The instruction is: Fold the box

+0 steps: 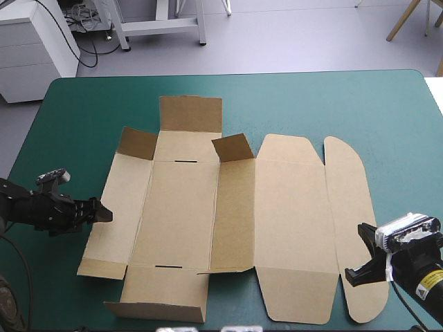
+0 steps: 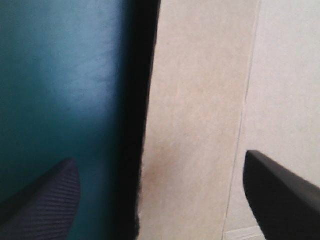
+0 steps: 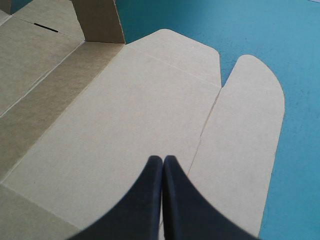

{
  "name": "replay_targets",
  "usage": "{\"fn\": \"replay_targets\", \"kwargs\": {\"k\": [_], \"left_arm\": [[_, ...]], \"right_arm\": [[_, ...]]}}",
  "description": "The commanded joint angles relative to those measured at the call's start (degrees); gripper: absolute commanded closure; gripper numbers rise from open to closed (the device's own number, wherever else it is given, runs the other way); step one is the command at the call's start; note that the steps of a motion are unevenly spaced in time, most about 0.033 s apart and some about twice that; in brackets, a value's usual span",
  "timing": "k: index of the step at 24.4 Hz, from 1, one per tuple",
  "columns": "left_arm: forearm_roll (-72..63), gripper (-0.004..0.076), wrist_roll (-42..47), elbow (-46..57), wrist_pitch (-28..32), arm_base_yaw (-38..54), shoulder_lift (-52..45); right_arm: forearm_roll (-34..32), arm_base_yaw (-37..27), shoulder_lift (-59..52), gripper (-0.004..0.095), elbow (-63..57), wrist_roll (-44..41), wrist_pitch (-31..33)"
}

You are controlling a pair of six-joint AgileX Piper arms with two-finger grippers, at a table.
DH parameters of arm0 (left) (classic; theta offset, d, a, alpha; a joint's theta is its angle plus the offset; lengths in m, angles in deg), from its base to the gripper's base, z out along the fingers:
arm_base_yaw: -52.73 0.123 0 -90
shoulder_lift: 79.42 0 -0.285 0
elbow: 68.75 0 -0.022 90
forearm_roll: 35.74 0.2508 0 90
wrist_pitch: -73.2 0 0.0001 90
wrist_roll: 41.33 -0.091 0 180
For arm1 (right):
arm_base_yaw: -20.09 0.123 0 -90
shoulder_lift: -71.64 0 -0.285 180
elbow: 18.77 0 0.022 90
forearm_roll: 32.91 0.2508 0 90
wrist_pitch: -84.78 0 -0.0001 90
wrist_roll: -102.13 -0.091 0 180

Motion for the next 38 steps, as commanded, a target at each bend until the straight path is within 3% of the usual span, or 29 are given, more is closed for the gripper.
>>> {"fn": "replay_targets", "kwargs": {"k": [1, 8, 16, 17, 18, 21, 22, 29, 38], "left_arm": [[-7.5, 0.0094, -3.0, -1.6, -2.9, -0.1, -0.8], [-7.1, 0.0094, -1.9, -1.6, -5.6, -11.8, 2.8], [-8.3, 0.0108, -2.1, -1.8, -5.8, -13.3, 2.8], [-7.8, 0.0153, -2.1, -2.0, -5.6, -13.3, 2.8], [-7.3, 0.0246, -2.1, -2.7, -5.5, -13.3, 2.8], [-5.7, 0.0647, -2.1, -5.8, -5.2, -13.2, 2.8], [-4.5, 0.0731, -1.9, -6.4, -5.9, -13.2, 2.9], [-2.4, 0.0734, -0.5, -6.8, -8.5, -13.2, 5.7], [3.6, 0.0734, -2.0, -13.0, -2.7, -19.2, 6.1]], "right_arm": [[-1.8, -0.4, -0.8, 0.0927, 1.2, 0.3, -2.7], [-3.2, -0.4, -1.5, 0.0927, 1.2, 0.3, -1.9], [-3.2, -0.4, -1.5, 0.0927, 1.2, 0.3, -1.9], [-3.2, -0.4, -1.5, 0.0927, 1.2, 0.3, -1.9], [-3.2, -0.4, -1.5, 0.0927, 1.1, 0.3, -1.9], [-3.1, -0.4, -1.5, 0.0927, 0.1, 0.2, -1.9], [-2.3, -0.4, -1.5, 0.0927, -0.2, 0.2, -1.9], [0.7, -0.3, -1.5, 0.0927, -1.3, 1.7, -3.4], [0.7, -0.3, -1.5, 0.0927, -1.4, 3.0, -3.1]]}}
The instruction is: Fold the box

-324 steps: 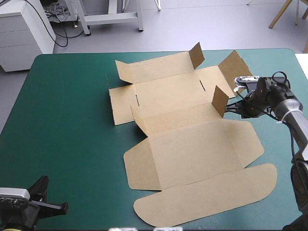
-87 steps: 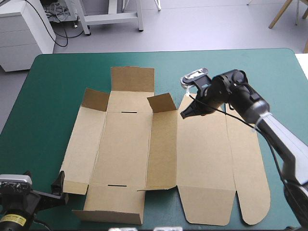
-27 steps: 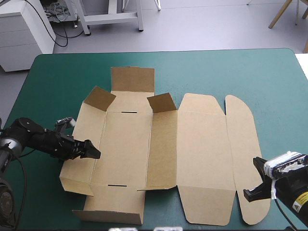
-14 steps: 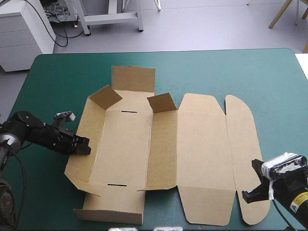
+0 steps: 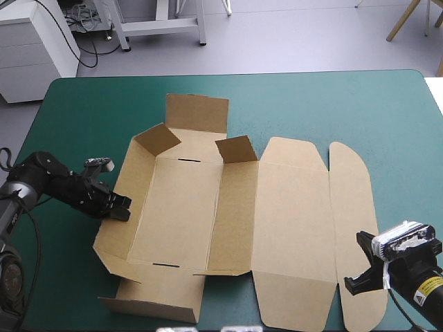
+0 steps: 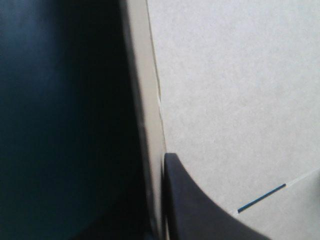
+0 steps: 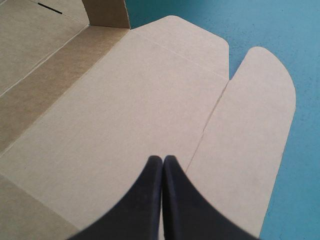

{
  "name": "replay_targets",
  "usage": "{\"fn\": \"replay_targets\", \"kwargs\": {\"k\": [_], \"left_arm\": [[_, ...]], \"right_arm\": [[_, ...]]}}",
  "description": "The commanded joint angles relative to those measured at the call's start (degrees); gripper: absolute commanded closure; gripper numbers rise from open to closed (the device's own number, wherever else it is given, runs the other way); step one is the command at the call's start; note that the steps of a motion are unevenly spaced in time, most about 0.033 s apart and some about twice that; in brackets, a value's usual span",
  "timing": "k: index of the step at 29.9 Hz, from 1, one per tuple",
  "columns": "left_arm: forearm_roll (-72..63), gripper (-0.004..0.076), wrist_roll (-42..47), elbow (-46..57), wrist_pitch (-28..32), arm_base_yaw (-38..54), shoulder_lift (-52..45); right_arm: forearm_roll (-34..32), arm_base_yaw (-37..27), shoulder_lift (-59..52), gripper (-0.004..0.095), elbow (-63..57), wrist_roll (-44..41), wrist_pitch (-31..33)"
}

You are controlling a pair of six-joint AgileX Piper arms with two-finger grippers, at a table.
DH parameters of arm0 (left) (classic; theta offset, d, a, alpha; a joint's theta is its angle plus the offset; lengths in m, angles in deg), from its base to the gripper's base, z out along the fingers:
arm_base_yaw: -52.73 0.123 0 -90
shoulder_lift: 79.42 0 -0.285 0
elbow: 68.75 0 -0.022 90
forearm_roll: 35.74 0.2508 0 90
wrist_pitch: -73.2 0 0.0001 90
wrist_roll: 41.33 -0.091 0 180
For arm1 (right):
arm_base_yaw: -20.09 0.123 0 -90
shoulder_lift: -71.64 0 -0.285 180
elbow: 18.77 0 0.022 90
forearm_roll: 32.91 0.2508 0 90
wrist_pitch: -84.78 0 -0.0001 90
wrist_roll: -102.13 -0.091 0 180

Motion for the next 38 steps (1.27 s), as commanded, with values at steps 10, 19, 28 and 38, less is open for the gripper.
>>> {"fn": "replay_targets", "kwargs": {"k": [10, 19, 28, 38], "left_arm": [[30.0, 0.0734, 6.0, -29.8, -3.1, -20.3, 10.0], [52.0, 0.0734, 3.6, -47.5, -3.4, -32.3, 21.0], [57.4, 0.0734, 2.3, -50.6, 5.1, -38.0, 23.5], [72.3, 0.0734, 5.4, -50.5, 9.5, -45.9, 23.5]], "right_arm": [[1.8, -0.3, 0.2, 0.0927, 1.4, 7.3, -3.8], [1.8, -0.3, 0.2, 0.0927, 1.4, 9.3, -3.7], [1.8, -0.3, 0.2, 0.0927, 1.3, 10.0, -3.7], [1.8, -0.3, 0.2, 0.0927, 1.3, 11.2, -3.5]]}}
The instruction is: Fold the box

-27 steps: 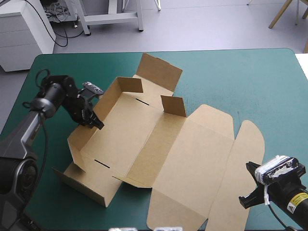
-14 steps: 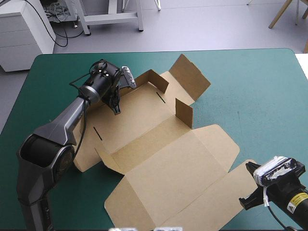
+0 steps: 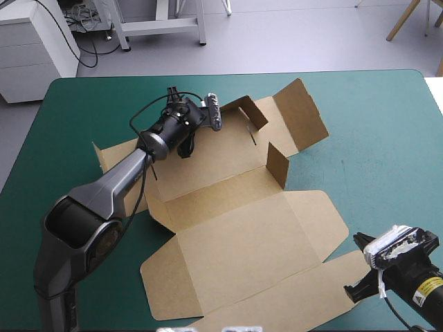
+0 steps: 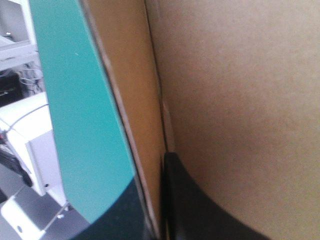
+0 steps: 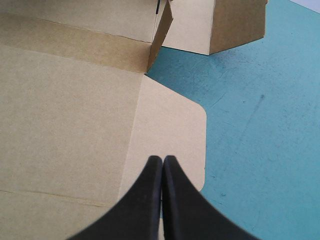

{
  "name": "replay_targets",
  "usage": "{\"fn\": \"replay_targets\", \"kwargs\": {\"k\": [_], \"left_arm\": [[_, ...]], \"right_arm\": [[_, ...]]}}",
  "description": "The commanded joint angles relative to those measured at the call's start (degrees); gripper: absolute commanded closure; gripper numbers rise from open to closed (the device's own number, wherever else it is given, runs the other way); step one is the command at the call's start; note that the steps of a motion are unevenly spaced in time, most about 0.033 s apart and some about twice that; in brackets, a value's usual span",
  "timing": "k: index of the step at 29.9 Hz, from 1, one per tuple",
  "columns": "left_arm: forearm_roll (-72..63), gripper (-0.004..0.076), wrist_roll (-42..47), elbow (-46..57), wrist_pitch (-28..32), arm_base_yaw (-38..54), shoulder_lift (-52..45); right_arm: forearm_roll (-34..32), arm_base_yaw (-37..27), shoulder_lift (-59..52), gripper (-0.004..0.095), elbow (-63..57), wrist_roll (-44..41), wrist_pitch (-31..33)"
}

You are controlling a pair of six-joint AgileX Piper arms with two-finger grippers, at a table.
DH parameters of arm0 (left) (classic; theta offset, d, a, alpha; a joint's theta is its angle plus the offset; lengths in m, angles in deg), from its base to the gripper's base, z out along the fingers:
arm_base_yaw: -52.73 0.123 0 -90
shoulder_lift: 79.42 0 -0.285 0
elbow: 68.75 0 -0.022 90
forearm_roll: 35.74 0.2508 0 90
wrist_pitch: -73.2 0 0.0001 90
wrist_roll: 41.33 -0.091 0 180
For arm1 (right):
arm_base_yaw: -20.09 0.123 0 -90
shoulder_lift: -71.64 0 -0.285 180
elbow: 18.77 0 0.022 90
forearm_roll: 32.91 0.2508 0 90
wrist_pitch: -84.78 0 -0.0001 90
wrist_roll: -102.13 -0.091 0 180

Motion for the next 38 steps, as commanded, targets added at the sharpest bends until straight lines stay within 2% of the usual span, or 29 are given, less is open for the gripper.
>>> {"fn": "replay_targets", "kwargs": {"k": [1, 14, 18, 24, 32, 38], "left_arm": [[6.4, 0.0734, 2.3, -1.4, 3.7, -3.5, -3.0], [16.6, 0.0734, 9.9, 14.7, 9.2, -13.0, -7.0], [24.2, 0.0734, 17.4, 21.0, 12.4, -16.2, -10.5], [37.9, 0.0734, 29.7, 29.1, 13.4, -20.3, -15.4], [60.1, 0.0734, 51.3, 40.9, 13.5, -24.6, -22.1], [68.8, 0.0734, 59.4, 49.0, 12.2, -28.3, -26.2]], "right_arm": [[0.0, -0.3, 0.2, 0.0927, 1.3, 0.4, -3.6], [0.0, -0.3, 0.2, 0.0927, 1.3, 0.4, -3.6], [0.0, -0.3, 0.2, 0.0927, 1.3, 0.4, -3.6], [0.0, -0.3, 0.2, 0.0927, 1.3, 0.4, -3.6], [0.0, -0.3, 0.2, 0.0927, 1.3, 0.2, -3.6], [0.0, -0.3, 0.2, 0.0927, 1.3, -1.1, -3.6]]}}
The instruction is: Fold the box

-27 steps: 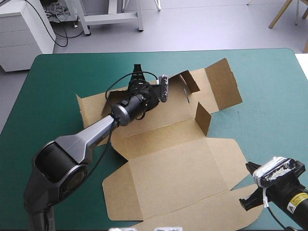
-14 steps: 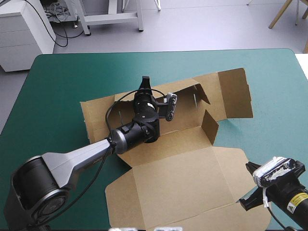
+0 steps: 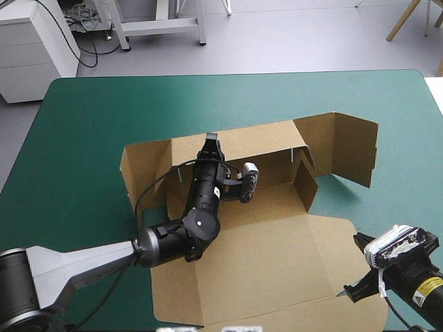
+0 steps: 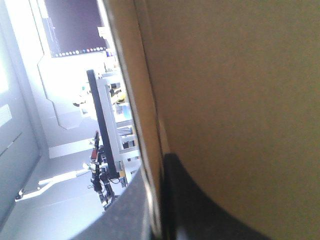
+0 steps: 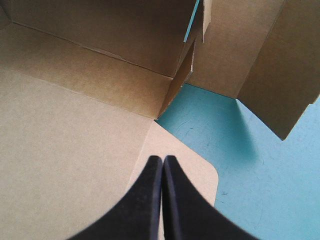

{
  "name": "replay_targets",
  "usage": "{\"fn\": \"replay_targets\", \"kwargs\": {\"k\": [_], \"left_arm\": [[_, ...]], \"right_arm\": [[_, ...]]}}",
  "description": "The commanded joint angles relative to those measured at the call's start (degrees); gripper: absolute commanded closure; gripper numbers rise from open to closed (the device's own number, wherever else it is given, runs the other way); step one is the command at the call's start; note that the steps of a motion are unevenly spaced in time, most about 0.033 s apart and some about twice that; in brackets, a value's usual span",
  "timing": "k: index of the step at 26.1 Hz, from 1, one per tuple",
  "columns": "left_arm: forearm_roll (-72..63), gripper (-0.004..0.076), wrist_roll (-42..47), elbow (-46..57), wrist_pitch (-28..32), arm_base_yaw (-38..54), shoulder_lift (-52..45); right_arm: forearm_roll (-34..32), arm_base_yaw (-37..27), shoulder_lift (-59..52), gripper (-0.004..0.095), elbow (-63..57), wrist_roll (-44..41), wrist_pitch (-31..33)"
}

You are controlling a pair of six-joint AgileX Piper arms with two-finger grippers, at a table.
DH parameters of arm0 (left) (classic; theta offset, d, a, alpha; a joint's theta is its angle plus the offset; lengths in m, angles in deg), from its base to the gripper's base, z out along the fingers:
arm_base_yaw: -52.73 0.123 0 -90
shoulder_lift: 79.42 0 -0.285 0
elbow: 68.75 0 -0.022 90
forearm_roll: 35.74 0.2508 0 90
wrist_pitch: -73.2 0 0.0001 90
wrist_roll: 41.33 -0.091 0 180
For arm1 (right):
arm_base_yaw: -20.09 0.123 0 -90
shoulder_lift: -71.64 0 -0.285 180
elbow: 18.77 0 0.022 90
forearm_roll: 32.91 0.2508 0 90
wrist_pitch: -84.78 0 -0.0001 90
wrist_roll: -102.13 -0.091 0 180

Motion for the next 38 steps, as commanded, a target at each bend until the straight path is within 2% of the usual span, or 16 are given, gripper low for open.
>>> {"fn": "replay_targets", "kwargs": {"k": [1, 12, 19, 21, 24, 31, 38], "left_arm": [[7.6, 0.0734, 3.8, 2.5, -0.6, -2.5, -4.2], [7.7, 0.0734, 4.1, 3.5, -2.1, -3.7, -9.0], [7.7, 0.0734, 4.3, 3.5, -5.8, -9.7, -9.3], [7.7, 0.0734, 4.3, 3.5, -8.7, -11.0, -9.3], [7.7, 0.0734, 4.3, 3.5, -9.3, -10.9, -9.3], [7.7, 0.0734, 4.7, 3.5, -5.7, -10.7, -9.3], [7.7, 0.0734, 3.8, 3.5, 2.9, -4.6, -9.5]], "right_arm": [[-0.1, -0.3, 0.2, 0.0927, 1.3, -0.4, -3.6], [-0.4, -0.3, 0.2, 0.0927, 1.3, -2.7, -3.7], [-1.2, -0.3, 0.2, 0.0927, 1.3, -4.7, -4.5], [-3.3, -0.3, 0.2, 0.0927, 1.3, -7.8, -5.4], [-5.8, -0.3, 0.2, 0.0927, 1.3, -10.5, -5.8], [-7.7, -0.3, 0.2, 0.0926, 1.3, -12.6, -5.8], [-8.2, -0.3, 0.2, 0.0925, 1.3, -12.6, -5.8]]}}
